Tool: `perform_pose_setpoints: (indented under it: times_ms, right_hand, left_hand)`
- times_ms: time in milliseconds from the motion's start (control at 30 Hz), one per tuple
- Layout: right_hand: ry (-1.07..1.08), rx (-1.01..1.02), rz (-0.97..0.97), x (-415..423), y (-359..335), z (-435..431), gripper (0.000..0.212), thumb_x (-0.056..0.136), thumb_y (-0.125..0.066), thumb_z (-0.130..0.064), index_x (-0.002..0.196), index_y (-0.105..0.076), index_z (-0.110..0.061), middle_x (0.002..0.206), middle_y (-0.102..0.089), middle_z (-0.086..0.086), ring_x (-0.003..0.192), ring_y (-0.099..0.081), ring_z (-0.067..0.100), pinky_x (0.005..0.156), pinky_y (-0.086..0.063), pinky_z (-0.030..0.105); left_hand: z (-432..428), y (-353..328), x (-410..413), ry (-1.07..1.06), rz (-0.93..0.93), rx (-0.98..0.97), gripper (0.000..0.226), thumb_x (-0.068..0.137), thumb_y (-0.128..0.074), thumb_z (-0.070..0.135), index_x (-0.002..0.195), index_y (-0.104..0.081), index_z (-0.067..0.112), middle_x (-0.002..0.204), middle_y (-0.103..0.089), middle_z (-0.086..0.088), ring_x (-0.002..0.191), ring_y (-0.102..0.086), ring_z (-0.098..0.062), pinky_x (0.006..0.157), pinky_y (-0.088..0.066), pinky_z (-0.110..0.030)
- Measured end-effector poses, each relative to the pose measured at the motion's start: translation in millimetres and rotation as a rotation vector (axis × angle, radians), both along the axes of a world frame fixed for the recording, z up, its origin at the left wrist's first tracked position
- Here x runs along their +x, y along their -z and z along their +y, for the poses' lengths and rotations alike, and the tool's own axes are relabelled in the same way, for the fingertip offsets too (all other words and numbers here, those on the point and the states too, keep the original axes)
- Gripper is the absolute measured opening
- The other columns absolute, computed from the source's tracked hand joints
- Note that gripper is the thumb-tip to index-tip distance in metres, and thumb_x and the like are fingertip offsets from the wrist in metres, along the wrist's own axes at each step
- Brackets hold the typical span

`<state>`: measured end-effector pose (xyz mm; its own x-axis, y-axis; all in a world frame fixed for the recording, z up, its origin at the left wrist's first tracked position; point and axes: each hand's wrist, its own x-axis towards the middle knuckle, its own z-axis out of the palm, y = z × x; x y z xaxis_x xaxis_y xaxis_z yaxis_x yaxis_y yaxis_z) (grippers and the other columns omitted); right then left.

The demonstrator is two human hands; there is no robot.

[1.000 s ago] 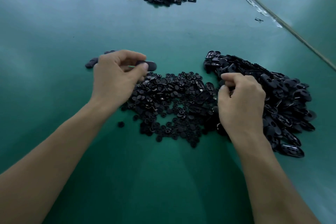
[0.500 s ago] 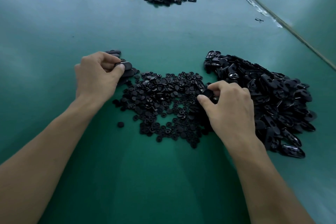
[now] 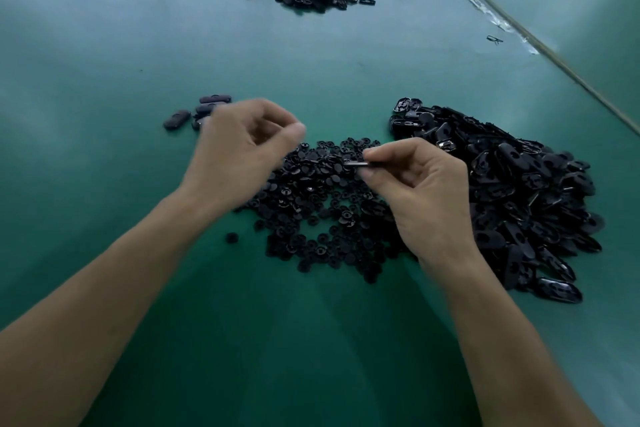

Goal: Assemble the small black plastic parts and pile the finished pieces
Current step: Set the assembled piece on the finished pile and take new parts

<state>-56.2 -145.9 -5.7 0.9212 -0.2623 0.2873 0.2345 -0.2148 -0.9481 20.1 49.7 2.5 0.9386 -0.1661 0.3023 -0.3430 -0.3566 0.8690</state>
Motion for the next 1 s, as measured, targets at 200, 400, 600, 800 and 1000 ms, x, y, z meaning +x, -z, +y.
perform_pose_setpoints:
  times_ms: [200, 400, 600, 800, 1000]
  right_hand:
    - [-0.2, 0.195, -0.127, -1, 1, 10, 0.029, 0.08, -0.07, 0.018, 0.083, -0.07, -0.011, 0.086, -0.077, -0.003, 0.086, -0.072, 0.011, 0.081, -0.055, 0.021]
    - [-0.166, 0.14, -0.126, -4, 0, 15, 0.031, 0.082, -0.071, 0.014, 0.087, -0.07, -0.016, 0.091, -0.076, -0.003, 0.089, -0.072, 0.012, 0.083, -0.054, 0.022]
    - [-0.06, 0.045, -0.006, -6, -2, 12, 0.028, 0.082, -0.077, -0.006, 0.104, -0.072, -0.022, 0.085, -0.075, -0.004, 0.076, -0.07, 0.011, 0.072, -0.057, 0.022]
    - [-0.001, 0.106, 0.017, -4, -1, 12, 0.01, 0.088, -0.075, -0.01, 0.092, -0.074, -0.019, 0.079, -0.076, 0.002, 0.073, -0.072, 0.015, 0.074, -0.058, 0.028]
    - [-0.011, 0.214, 0.046, -4, -2, 13, 0.01, 0.09, -0.072, -0.006, 0.089, -0.069, -0.016, 0.078, -0.076, 0.003, 0.071, -0.073, 0.014, 0.066, -0.053, 0.017]
  left_hand:
    - [-24, -8, -22, 0.233, 0.307, -0.243, 0.005, 0.093, -0.07, 0.016, 0.094, -0.073, 0.013, 0.081, -0.076, -0.007, 0.067, -0.07, -0.012, 0.057, -0.057, -0.021]
    - [-21, -8, -20, 0.253, 0.447, -0.322, 0.005, 0.09, -0.07, 0.011, 0.091, -0.075, 0.009, 0.081, -0.077, -0.012, 0.065, -0.07, -0.012, 0.059, -0.056, -0.019]
    - [-20, -8, -17, 0.166, 0.404, -0.458, 0.004, 0.087, -0.072, 0.006, 0.09, -0.073, 0.009, 0.072, -0.074, -0.006, 0.06, -0.069, -0.011, 0.06, -0.056, -0.018]
    - [-21, -9, -20, 0.254, 0.418, -0.42, 0.013, 0.09, -0.068, 0.001, 0.088, -0.075, 0.011, 0.077, -0.075, -0.009, 0.067, -0.071, -0.014, 0.063, -0.057, -0.021]
    - [-22, -6, -21, 0.315, 0.408, -0.454, 0.018, 0.085, -0.076, 0.007, 0.103, -0.072, 0.011, 0.089, -0.077, -0.009, 0.081, -0.073, -0.019, 0.073, -0.059, -0.025]
